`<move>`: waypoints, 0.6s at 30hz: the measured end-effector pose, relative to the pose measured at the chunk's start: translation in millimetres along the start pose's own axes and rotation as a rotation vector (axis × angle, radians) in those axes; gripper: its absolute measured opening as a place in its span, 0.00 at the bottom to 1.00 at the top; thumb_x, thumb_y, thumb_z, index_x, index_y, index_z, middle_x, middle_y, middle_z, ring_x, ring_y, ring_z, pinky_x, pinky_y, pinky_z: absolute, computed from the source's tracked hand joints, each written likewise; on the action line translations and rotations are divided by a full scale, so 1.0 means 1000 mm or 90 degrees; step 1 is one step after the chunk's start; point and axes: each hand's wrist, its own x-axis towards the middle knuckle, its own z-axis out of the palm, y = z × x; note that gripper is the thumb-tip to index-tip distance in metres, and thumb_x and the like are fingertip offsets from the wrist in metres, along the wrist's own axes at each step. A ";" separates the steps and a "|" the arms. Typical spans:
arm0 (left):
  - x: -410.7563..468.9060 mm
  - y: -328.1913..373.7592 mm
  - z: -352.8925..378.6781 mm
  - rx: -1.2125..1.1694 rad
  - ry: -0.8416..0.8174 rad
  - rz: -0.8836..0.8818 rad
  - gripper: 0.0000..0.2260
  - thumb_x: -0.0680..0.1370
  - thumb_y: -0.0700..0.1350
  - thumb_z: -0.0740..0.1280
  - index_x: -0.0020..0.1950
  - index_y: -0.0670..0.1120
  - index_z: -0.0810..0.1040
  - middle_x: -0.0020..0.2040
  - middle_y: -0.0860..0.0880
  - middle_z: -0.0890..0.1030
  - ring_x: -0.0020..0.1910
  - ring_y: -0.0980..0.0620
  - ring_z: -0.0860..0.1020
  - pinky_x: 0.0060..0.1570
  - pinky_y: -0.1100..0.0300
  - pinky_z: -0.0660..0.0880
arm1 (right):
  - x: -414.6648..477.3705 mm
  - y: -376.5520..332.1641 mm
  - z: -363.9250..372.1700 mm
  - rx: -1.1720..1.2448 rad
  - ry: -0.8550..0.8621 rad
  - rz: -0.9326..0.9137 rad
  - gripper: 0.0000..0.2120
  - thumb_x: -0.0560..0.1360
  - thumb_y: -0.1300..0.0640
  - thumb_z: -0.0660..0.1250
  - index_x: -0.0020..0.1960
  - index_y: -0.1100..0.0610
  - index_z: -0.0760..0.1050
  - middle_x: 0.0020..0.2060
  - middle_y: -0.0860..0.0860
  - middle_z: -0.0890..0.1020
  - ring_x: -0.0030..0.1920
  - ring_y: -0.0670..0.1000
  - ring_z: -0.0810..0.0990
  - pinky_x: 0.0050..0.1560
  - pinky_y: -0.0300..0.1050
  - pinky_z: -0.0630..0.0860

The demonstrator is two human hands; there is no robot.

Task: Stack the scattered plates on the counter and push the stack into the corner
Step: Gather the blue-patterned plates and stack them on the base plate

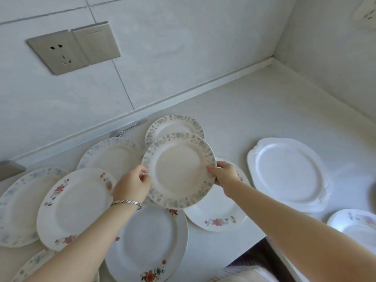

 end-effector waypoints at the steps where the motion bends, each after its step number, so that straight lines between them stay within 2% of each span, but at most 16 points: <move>1: -0.001 0.012 0.006 0.000 -0.009 0.007 0.10 0.76 0.42 0.61 0.54 0.47 0.78 0.53 0.48 0.83 0.51 0.43 0.79 0.44 0.58 0.70 | -0.003 -0.006 -0.023 0.011 0.016 -0.010 0.05 0.75 0.64 0.65 0.40 0.59 0.76 0.37 0.55 0.80 0.36 0.52 0.79 0.44 0.45 0.79; 4: -0.005 0.051 0.031 -0.002 -0.043 0.023 0.09 0.76 0.42 0.61 0.53 0.48 0.78 0.53 0.50 0.82 0.51 0.45 0.78 0.48 0.58 0.71 | -0.012 -0.020 -0.095 0.056 0.062 -0.030 0.09 0.75 0.65 0.64 0.38 0.58 0.76 0.36 0.55 0.80 0.37 0.53 0.79 0.46 0.48 0.79; 7: -0.011 0.087 0.061 0.012 -0.088 0.033 0.09 0.76 0.42 0.61 0.53 0.48 0.77 0.47 0.52 0.78 0.46 0.48 0.74 0.47 0.58 0.71 | -0.021 -0.026 -0.165 0.075 0.123 -0.039 0.06 0.75 0.66 0.64 0.40 0.62 0.77 0.37 0.55 0.80 0.38 0.54 0.79 0.46 0.48 0.80; 10: -0.016 0.118 0.090 0.009 -0.126 0.038 0.05 0.76 0.43 0.61 0.46 0.50 0.76 0.46 0.51 0.78 0.47 0.47 0.75 0.50 0.58 0.72 | -0.027 -0.020 -0.224 0.111 0.187 -0.034 0.06 0.75 0.65 0.64 0.40 0.61 0.77 0.36 0.54 0.79 0.36 0.51 0.78 0.35 0.40 0.81; 13: -0.022 0.140 0.113 0.006 -0.156 0.034 0.07 0.75 0.43 0.62 0.39 0.53 0.73 0.45 0.50 0.78 0.46 0.46 0.76 0.46 0.60 0.70 | -0.030 -0.006 -0.269 0.166 0.241 -0.015 0.04 0.76 0.66 0.64 0.49 0.64 0.76 0.35 0.55 0.78 0.35 0.51 0.77 0.28 0.35 0.79; 15: -0.025 0.151 0.126 0.022 -0.176 0.039 0.06 0.76 0.42 0.61 0.41 0.51 0.73 0.44 0.51 0.77 0.44 0.47 0.75 0.45 0.60 0.71 | -0.027 0.005 -0.289 0.195 0.264 0.000 0.08 0.76 0.66 0.63 0.54 0.66 0.75 0.35 0.55 0.78 0.35 0.52 0.77 0.27 0.34 0.79; 18: -0.026 0.166 0.139 0.052 -0.191 0.050 0.05 0.77 0.43 0.60 0.44 0.51 0.73 0.44 0.53 0.76 0.43 0.48 0.75 0.47 0.60 0.71 | -0.020 0.020 -0.305 0.213 0.283 0.031 0.10 0.76 0.67 0.62 0.57 0.68 0.74 0.35 0.55 0.77 0.35 0.52 0.76 0.23 0.33 0.77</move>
